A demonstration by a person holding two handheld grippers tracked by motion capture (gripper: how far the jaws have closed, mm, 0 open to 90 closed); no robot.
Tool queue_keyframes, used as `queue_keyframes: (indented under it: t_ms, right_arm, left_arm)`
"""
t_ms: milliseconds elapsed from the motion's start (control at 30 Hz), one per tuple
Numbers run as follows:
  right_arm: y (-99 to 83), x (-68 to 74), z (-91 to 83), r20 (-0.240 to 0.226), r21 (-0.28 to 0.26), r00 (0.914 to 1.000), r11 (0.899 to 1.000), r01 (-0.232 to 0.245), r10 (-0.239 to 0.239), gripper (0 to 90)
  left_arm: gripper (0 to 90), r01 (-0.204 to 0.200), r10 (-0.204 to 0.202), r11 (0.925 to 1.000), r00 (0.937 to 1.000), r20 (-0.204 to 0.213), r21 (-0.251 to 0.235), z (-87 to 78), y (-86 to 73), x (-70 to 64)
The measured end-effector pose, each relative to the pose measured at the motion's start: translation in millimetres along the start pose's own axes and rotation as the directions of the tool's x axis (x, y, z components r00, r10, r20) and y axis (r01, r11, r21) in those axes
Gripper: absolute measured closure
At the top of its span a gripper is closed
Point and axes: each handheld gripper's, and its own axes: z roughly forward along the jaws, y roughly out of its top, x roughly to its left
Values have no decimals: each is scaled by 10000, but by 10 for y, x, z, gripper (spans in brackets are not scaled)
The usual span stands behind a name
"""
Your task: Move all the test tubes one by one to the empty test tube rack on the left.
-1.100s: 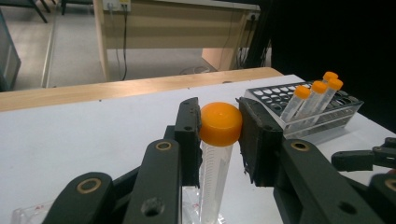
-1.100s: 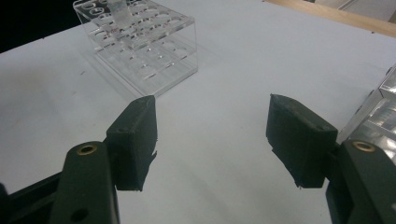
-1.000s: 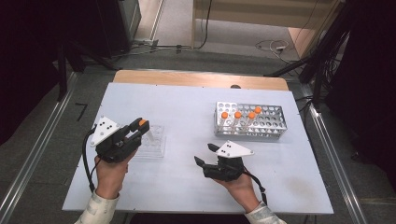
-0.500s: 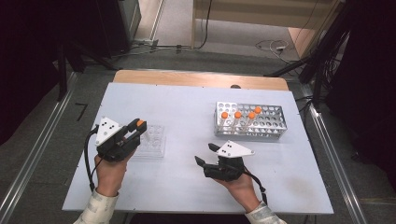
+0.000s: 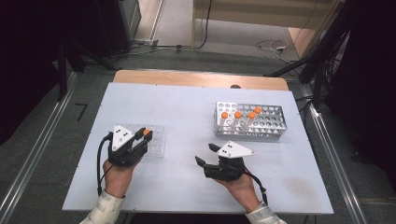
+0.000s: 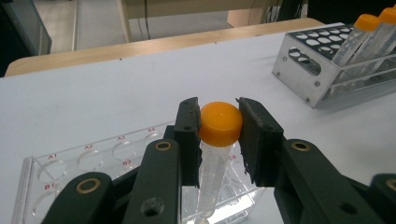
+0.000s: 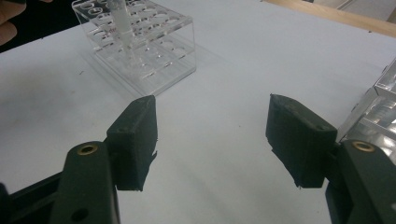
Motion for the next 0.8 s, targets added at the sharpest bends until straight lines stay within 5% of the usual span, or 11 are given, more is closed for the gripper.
queue_keyframes:
  t_ms: [500, 800]
  right_arm:
    - [0, -10, 0, 35, -7, 10000, 10000, -17, 17, 325]
    - [1, -12, -5, 43, -29, 10000, 10000, -57, 57, 325]
  left_arm:
    - [661, 419, -424, 9989, 9987, 272, 204, 25, -44, 52]
    - [501, 601, -591, 9980, 9969, 518, -180, -22, -17, 71]
